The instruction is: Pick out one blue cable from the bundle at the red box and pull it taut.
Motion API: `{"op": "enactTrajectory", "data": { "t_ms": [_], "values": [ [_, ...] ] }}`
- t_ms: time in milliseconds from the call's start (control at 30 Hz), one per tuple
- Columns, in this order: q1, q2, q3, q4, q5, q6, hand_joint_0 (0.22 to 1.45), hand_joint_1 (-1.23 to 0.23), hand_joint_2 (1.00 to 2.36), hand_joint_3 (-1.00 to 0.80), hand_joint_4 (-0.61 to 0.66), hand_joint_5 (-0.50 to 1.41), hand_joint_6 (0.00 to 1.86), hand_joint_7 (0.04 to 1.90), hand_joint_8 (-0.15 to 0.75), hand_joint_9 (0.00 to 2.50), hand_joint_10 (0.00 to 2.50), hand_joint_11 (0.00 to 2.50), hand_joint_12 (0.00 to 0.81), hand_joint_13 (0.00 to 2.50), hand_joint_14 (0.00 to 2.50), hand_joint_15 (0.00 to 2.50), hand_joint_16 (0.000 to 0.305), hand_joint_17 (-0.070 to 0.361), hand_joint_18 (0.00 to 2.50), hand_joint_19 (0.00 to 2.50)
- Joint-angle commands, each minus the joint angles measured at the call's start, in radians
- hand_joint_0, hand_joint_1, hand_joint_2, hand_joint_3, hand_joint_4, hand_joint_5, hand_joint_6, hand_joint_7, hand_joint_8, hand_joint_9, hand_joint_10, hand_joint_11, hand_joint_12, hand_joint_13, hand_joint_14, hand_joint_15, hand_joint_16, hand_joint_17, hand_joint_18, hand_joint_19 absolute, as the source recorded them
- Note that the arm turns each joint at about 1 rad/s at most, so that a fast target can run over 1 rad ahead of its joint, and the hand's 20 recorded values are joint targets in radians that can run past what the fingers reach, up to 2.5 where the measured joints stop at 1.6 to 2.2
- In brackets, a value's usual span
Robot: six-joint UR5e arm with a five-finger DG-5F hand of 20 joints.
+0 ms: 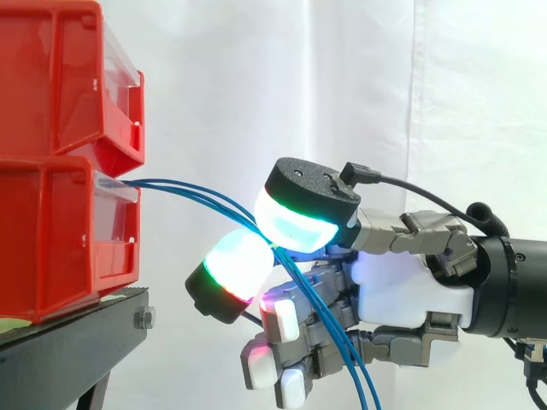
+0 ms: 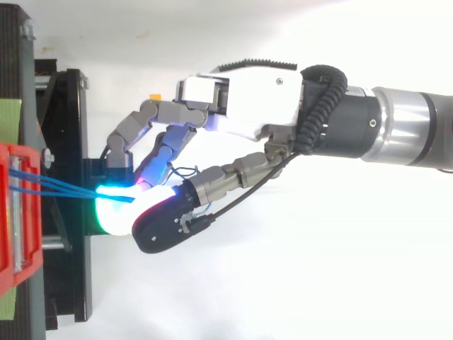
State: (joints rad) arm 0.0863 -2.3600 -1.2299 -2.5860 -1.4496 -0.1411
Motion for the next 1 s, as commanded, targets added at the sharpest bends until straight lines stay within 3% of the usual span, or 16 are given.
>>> {"op": "enactTrajectory", "data": {
  "t_ms": [0, 267, 633, 967],
  "values": [
    [0.001, -0.001, 0.001, -0.016, 0.000, 0.000, 0.66, -0.77, 1.02, -0.28, -0.01, -0.15, 0.95, 0.87, 0.245, 1.04, 0.02, 0.70, 0.325, 0.92, 0.02, 0.54, 0.051, 0.115, 0.77, 0.70],
    [-0.002, 0.001, 0.001, -0.031, -0.008, 0.000, 0.68, -0.78, 1.00, -0.50, -0.03, -0.15, 0.97, 0.82, 0.239, 1.07, 0.02, 0.71, 0.315, 0.94, 0.02, 0.55, 0.049, 0.111, 0.82, 0.70],
    [-0.008, -0.001, 0.001, -0.042, -0.023, 0.002, 0.49, -0.65, 1.00, -0.50, 0.09, -0.13, 0.95, 0.71, 0.259, 1.14, 0.02, 0.69, 0.345, 0.98, 0.02, 0.54, 0.055, 0.124, 0.86, 0.69],
    [-0.013, 0.001, 0.001, -0.042, -0.029, 0.002, 0.58, -0.52, 1.00, -0.50, 0.03, -0.11, 0.93, 0.83, 0.236, 1.23, 0.02, 0.71, 0.317, 1.01, 0.02, 0.55, 0.049, 0.110, 0.84, 0.73]
  ]
}}
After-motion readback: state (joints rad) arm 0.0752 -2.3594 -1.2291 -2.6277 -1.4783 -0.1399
